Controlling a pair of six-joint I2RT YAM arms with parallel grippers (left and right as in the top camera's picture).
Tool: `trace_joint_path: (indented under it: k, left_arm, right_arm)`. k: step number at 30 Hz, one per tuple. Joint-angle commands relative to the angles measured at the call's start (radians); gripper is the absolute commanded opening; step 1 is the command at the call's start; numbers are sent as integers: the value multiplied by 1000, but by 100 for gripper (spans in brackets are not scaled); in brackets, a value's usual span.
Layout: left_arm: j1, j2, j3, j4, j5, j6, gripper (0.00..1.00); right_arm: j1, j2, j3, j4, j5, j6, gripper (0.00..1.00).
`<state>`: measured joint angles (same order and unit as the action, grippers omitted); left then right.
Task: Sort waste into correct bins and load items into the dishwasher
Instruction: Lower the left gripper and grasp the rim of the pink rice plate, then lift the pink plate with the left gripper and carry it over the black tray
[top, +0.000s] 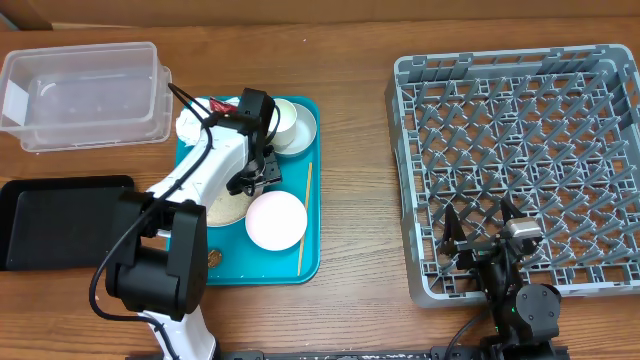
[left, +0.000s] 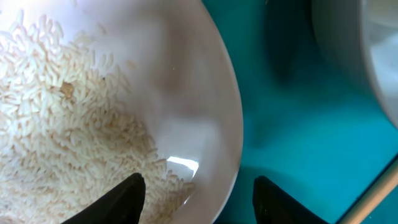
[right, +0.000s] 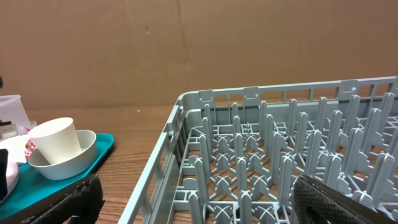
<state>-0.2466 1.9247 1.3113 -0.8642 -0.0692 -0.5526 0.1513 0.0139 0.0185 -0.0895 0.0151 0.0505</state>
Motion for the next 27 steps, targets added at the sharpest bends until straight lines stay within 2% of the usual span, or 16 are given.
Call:
trace_joint_path:
  k: [1,5,8,17,23,27]
  left_arm:
    - [3,2,-24,7,-15,-32,58]
    - [3,2,-24,5,-15,-31,57]
    - [0,2,-26,-2,-16,-31,50]
    - [-30,2,-66,29,-20,-58,49]
    - [-30,2,-71,28,-32,-58,35]
    - [-29,2,-71,20,-32,-57,32]
  right_arm:
    - [-1,-11,-11,8,7,-5,100]
    - [-1,-11,-11,8,7,-6,100]
    - [-1,-11,-11,8,7,-5,100]
    - [-1,-11,-11,8,7,-5,100]
    - [-1,-11,-11,8,7,-5,100]
    - [-1,-11,-11,8,7,-5,100]
